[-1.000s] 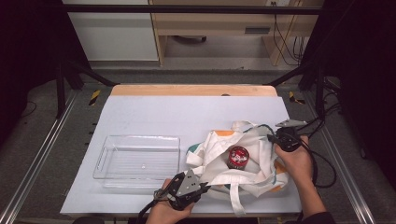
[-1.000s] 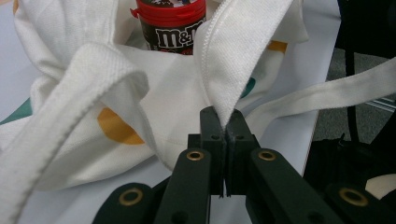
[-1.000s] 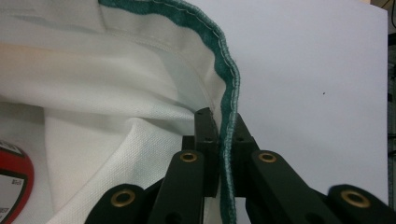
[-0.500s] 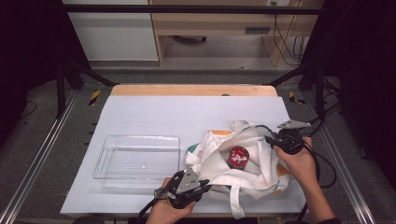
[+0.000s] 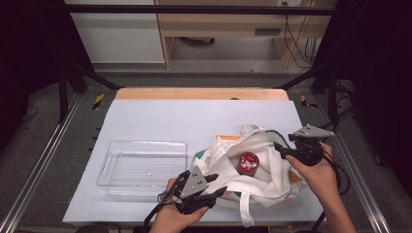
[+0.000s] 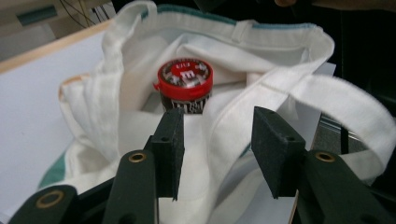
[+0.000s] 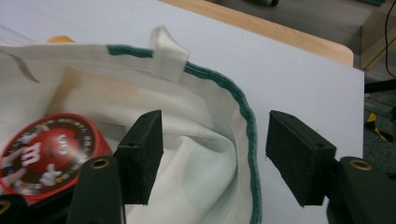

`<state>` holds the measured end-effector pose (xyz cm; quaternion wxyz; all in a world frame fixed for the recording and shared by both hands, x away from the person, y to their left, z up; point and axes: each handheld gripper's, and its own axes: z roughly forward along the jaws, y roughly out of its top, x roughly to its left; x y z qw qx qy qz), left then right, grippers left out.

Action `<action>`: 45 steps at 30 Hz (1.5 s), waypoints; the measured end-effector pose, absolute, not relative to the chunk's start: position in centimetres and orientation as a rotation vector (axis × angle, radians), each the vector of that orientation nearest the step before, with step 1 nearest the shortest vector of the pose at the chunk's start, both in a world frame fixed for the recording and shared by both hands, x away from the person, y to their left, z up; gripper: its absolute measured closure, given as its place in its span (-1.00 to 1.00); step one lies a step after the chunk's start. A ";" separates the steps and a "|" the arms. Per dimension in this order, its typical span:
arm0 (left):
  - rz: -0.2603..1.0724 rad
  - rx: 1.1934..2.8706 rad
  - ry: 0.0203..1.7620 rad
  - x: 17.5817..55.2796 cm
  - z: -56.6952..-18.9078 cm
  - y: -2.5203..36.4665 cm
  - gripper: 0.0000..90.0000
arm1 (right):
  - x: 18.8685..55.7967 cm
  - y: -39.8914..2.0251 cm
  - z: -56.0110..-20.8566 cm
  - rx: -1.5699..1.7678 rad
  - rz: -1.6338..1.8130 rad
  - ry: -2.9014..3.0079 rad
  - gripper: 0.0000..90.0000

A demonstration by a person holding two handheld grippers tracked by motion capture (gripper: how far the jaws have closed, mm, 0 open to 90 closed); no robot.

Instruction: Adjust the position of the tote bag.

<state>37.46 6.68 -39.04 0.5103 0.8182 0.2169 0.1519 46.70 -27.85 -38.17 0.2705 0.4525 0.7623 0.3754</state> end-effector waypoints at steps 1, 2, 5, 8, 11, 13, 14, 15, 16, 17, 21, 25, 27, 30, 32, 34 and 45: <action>0.366 1.970 0.522 37.5 -39.0 6.7 0.18 | 46.4 -27.7 -37.8 1.208 1.010 2.054 -0.21; 0.384 1.975 0.514 37.8 -38.3 6.6 0.16 | 46.1 -27.6 -37.6 1.203 1.011 2.051 -0.21; 0.415 1.992 0.512 38.8 -37.0 6.2 0.12 | 45.1 -27.3 -36.7 1.187 1.014 2.046 -0.18; 0.447 2.003 0.513 40.1 -36.0 6.0 0.09 | 44.3 -27.3 -36.2 1.197 1.004 2.040 -0.14; 0.474 2.014 0.508 41.5 -35.2 5.8 0.09 | 43.3 -27.4 -35.7 1.209 1.014 2.023 -0.07; 0.478 2.022 0.503 41.8 -35.1 5.8 0.08 | 42.8 -27.5 -35.6 1.215 1.011 2.023 -0.03; 0.488 2.034 0.496 42.5 -34.8 5.5 0.08 | 42.5 -27.5 -35.5 1.221 1.009 2.023 -0.02; 0.487 2.037 0.494 42.8 -34.7 5.4 0.08 | 42.4 -27.5 -35.5 1.225 1.002 2.025 0.00; 0.485 2.041 0.490 43.1 -34.5 5.2 0.07 | 42.1 -27.5 -35.5 1.228 0.994 2.023 0.01; 0.485 2.041 0.490 43.1 -34.5 5.2 0.07 | 42.1 -27.5 -35.5 1.228 0.994 2.023 0.01; 0.473 2.073 0.464 44.3 -34.4 3.9 0.03 | 40.8 -27.4 -35.2 1.242 1.007 2.001 0.05; 0.459 2.097 0.461 45.6 -34.8 2.7 0.02 | 39.9 -27.6 -35.1 1.259 1.006 1.983 0.06; 0.456 2.106 0.455 46.2 -34.9 2.1 0.02 | 39.4 -27.8 -35.1 1.270 1.015 1.978 0.07; 0.446 2.120 0.442 46.9 -34.9 1.6 -0.03 | 38.8 -27.9 -35.2 1.276 0.998 1.984 0.06; 0.428 2.131 0.425 47.9 -35.2 1.0 -0.05 | 38.6 -27.7 -35.5 1.285 0.988 1.985 0.03; 0.428 2.143 0.441 48.5 -35.4 0.7 -0.06 | 38.2 -27.6 -35.7 1.287 0.977 1.981 0.01; 0.421 2.190 0.489 50.1 -37.0 -0.5 -0.01 | 38.0 -27.2 -37.7 1.323 0.939 2.010 -0.11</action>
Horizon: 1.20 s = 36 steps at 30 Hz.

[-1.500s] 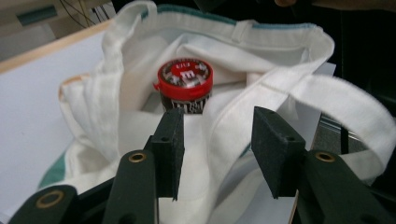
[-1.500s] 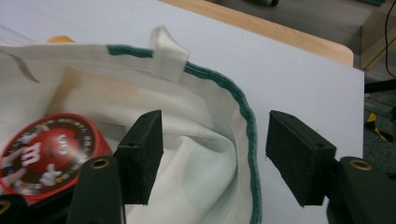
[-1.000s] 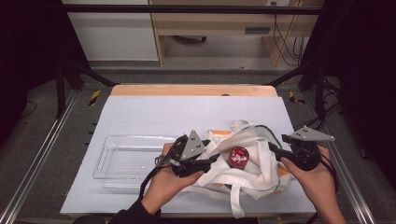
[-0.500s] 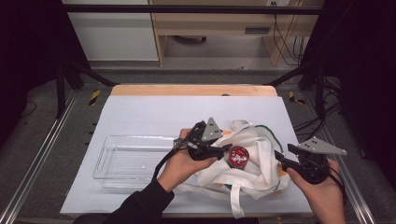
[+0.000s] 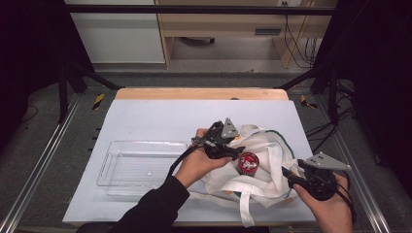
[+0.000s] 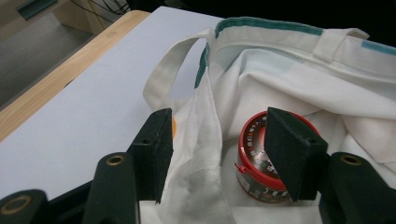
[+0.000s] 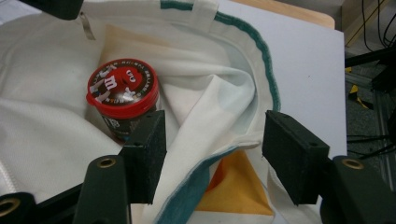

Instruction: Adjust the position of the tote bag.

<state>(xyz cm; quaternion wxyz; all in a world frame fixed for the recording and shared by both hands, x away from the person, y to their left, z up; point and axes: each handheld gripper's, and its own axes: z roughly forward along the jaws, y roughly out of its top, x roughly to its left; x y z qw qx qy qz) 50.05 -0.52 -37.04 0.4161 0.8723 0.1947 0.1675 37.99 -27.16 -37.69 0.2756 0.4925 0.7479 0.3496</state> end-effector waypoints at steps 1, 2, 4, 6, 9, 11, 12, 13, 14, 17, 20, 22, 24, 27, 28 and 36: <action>0.420 2.196 0.489 50.2 -37.2 -0.6 0.01 | 38.0 -27.0 -38.0 1.326 0.926 2.022 -0.11; 0.416 2.203 0.479 50.2 -37.4 -0.8 0.06 | 38.0 -27.0 -38.1 1.328 0.925 2.027 -0.10; 0.402 2.216 0.474 50.2 -37.6 -1.0 0.15 | 38.0 -26.9 -38.4 1.341 0.923 2.036 -0.10; 0.432 2.227 0.465 50.1 -37.7 -1.1 0.29 | 37.9 -26.9 -38.7 1.347 0.913 2.040 -0.09; 0.440 2.241 0.474 50.3 -37.9 -1.0 0.45 | 37.6 -27.3 -39.3 1.375 0.913 2.045 -0.07; 0.441 2.249 0.487 50.4 -37.9 -0.7 0.59 | 37.5 -27.6 -39.6 1.387 0.918 2.045 -0.05; 0.441 2.247 0.492 50.4 -38.0 -0.5 0.65 | 37.4 -27.7 -39.7 1.397 0.915 2.046 -0.03; 0.440 2.249 0.498 50.4 -38.0 -0.4 0.68 | 37.4 -27.9 -39.8 1.403 0.916 2.055 0.01; 0.436 2.250 0.505 50.5 -38.1 -0.2 0.71 | 37.3 -28.0 -40.0 1.408 0.911 2.060 0.03; 0.439 2.252 0.526 50.8 -38.2 0.2 0.77 | 37.1 -28.2 -40.5 1.422 0.896 2.086 0.23; 0.440 2.260 0.534 50.9 -38.3 0.5 0.81 | 36.9 -28.6 -40.9 1.423 0.899 2.105 0.57; 0.436 2.273 0.540 51.0 -38.4 0.7 0.81 | 36.9 -28.7 -41.0 1.413 0.894 2.124 0.75; 0.436 2.287 0.557 50.8 -38.6 0.9 0.82 | 37.0 -28.6 -41.0 1.406 0.899 2.137 0.90; 0.475 2.267 0.560 50.7 -38.0 1.3 0.82 | 37.1 -28.4 -40.4 1.385 0.895 2.125 0.96; 0.488 2.256 0.563 50.8 -37.7 1.5 0.82 | 37.1 -28.5 -40.1 1.372 0.892 2.118 0.96; 0.502 2.276 0.602 51.9 -38.1 2.1 0.83 | 36.7 -30.4 -39.8 1.404 0.884 2.090 0.97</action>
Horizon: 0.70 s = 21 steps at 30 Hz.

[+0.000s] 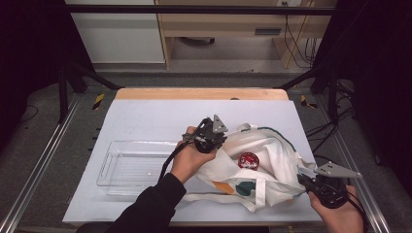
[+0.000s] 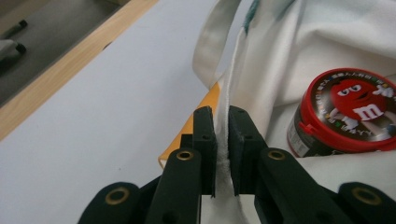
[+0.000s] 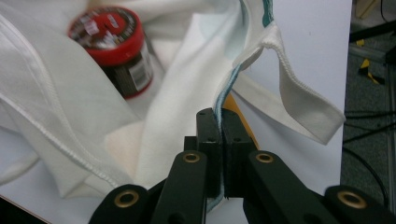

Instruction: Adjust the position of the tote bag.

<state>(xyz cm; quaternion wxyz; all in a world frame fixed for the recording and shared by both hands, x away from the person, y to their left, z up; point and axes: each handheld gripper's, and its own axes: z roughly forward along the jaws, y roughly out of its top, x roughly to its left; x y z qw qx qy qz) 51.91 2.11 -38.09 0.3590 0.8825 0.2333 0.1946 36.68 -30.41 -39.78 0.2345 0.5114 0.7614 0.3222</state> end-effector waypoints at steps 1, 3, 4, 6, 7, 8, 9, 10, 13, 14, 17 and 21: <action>0.504 2.288 0.601 51.9 -38.3 2.0 0.84 | 36.8 -30.6 -40.4 1.414 0.880 2.104 0.97; 0.510 2.312 0.598 51.9 -38.7 1.8 0.84 | 37.0 -30.9 -41.6 1.433 0.867 2.124 0.98; 0.509 2.327 0.597 51.9 -39.1 1.7 0.84 | 37.0 -31.1 -42.0 1.446 0.864 2.127 0.98; 0.509 2.341 0.602 52.0 -39.4 1.5 0.84 | 37.2 -31.6 -42.8 1.470 0.873 2.128 0.98; 0.506 2.345 0.609 52.1 -39.6 1.4 0.84 | 37.2 -31.8 -43.0 1.468 0.874 2.126 0.98; 0.506 2.343 0.613 52.2 -39.7 1.4 0.84 | 37.3 -31.9 -43.2 1.476 0.876 2.127 0.98; 0.515 2.349 0.618 52.2 -39.8 1.4 0.84 | 37.3 -32.0 -43.3 1.471 0.874 2.128 0.98; 0.516 2.352 0.623 52.2 -39.8 1.4 0.84 | 37.2 -32.0 -43.2 1.472 0.875 2.126 0.98; 0.527 2.335 0.634 52.3 -39.7 1.7 0.84 | 37.1 -32.0 -42.9 1.465 0.865 2.109 0.98; 0.526 2.337 0.636 52.4 -39.7 1.8 0.84 | 37.0 -32.0 -42.7 1.456 0.859 2.105 0.98; 0.523 2.338 0.641 52.4 -39.9 2.0 0.84 | 36.8 -32.0 -42.3 1.441 0.843 2.087 0.98; 0.519 2.346 0.639 52.4 -40.2 2.0 0.84 | 37.1 -32.2 -42.9 1.453 0.822 2.102 0.98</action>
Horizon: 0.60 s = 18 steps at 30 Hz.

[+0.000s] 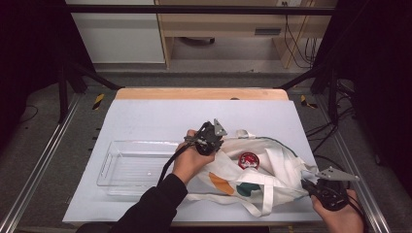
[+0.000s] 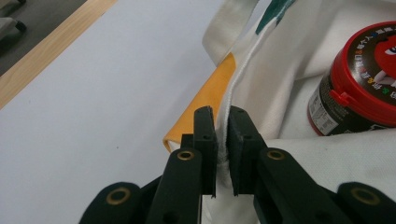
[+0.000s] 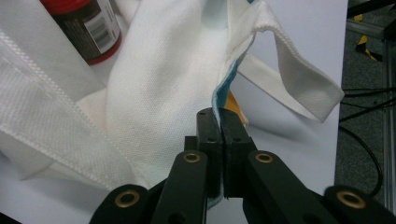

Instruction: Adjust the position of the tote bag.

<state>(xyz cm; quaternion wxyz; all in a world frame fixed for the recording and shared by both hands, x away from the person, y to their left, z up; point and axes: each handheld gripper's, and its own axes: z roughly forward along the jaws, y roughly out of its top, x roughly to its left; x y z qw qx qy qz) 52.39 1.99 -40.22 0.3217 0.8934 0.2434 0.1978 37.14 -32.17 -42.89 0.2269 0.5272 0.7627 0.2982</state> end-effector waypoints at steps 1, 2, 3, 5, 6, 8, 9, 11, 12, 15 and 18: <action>0.519 2.346 0.639 52.4 -40.2 2.0 0.84 | 37.2 -32.1 -43.0 1.463 0.825 2.110 0.98; 0.519 2.344 0.642 52.4 -40.3 2.0 0.84 | 37.2 -32.1 -43.3 1.463 0.815 2.111 0.98; 0.519 2.344 0.642 52.4 -40.3 2.0 0.84 | 37.3 -32.1 -43.4 1.460 0.813 2.115 0.98; 0.520 2.348 0.641 52.4 -40.4 2.0 0.84 | 37.3 -32.1 -43.5 1.469 0.821 2.119 0.98; 0.524 2.357 0.637 52.3 -40.4 1.9 0.84 | 37.3 -32.2 -43.5 1.470 0.821 2.118 0.98; 0.526 2.353 0.636 52.3 -40.5 1.9 0.84 | 37.3 -32.1 -43.5 1.474 0.816 2.124 0.98; 0.524 2.352 0.636 52.3 -40.5 1.9 0.84 | 37.4 -32.1 -43.5 1.472 0.817 2.123 0.98; 0.522 2.357 0.636 52.2 -40.6 2.0 0.84 | 37.4 -32.1 -43.6 1.470 0.816 2.122 0.97; 0.522 2.355 0.637 52.2 -40.7 2.0 0.84 | 37.4 -32.2 -43.6 1.472 0.819 2.119 0.97; 0.514 2.350 0.640 52.2 -40.7 2.1 0.84 | 37.4 -32.2 -43.6 1.470 0.819 2.121 0.97; 0.507 2.345 0.643 52.2 -40.6 2.2 0.84 | 37.3 -32.1 -43.3 1.449 0.838 2.123 0.94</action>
